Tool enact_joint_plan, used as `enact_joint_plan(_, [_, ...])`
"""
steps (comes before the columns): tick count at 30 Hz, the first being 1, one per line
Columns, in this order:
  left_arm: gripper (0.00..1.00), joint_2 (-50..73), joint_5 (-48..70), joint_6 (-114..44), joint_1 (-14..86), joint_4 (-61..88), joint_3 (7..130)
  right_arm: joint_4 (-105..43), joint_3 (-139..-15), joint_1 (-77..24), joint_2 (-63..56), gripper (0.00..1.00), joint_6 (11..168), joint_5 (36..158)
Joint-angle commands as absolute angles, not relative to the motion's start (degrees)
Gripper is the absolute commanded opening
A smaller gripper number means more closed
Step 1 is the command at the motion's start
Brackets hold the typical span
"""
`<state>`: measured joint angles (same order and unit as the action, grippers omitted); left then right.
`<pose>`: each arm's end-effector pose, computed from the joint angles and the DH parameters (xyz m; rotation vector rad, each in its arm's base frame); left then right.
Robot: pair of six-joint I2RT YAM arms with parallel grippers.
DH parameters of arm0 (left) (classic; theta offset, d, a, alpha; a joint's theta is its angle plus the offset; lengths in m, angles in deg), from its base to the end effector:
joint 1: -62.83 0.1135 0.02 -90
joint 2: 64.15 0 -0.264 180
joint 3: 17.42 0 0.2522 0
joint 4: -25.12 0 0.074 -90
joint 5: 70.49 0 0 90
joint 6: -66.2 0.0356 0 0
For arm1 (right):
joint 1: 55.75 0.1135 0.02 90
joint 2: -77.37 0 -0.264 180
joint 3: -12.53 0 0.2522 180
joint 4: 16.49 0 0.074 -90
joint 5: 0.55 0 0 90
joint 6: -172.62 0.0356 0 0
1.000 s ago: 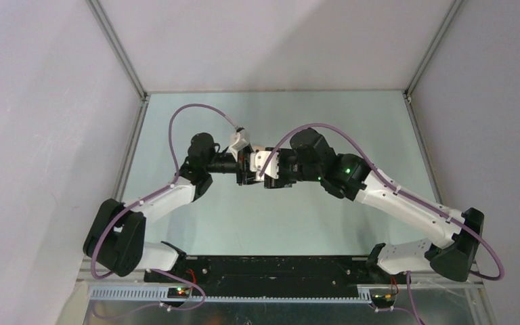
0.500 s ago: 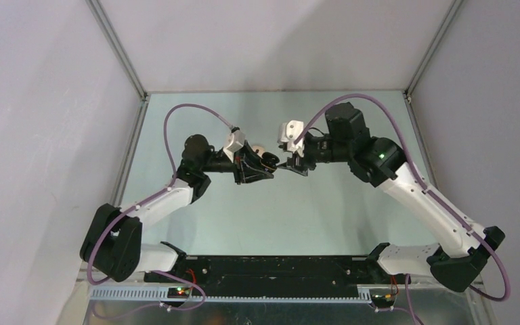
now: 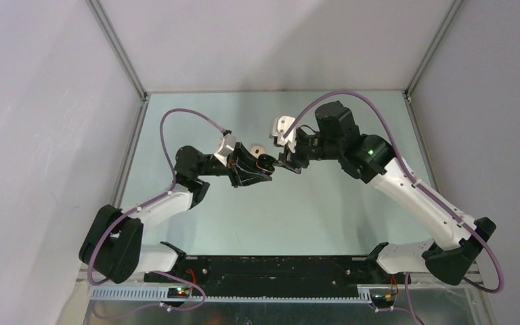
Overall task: Insert the wireless bluetooth earbuds into the charging case
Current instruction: Place the earbud in the charging case.
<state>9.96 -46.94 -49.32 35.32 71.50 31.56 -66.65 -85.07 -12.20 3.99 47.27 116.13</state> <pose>0.2140 -0.1482 0.2923 1.1233 1.1331 -1.4276 0.1844 0.1974 0.4236 -1.4956 1.3520 0.5609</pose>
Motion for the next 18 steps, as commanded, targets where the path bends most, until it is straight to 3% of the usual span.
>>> enact_joint_plan(1, [0.1,8.0,-47.2,-51.7,35.4,77.2,31.1,-65.2,-87.0,-11.1,2.9,0.56,48.4,113.6])
enact_joint_plan(18, [0.1,8.0,-46.5,-49.8,35.6,74.7,31.0,-67.5,-88.9,-11.3,4.1,0.57,47.3,113.2])
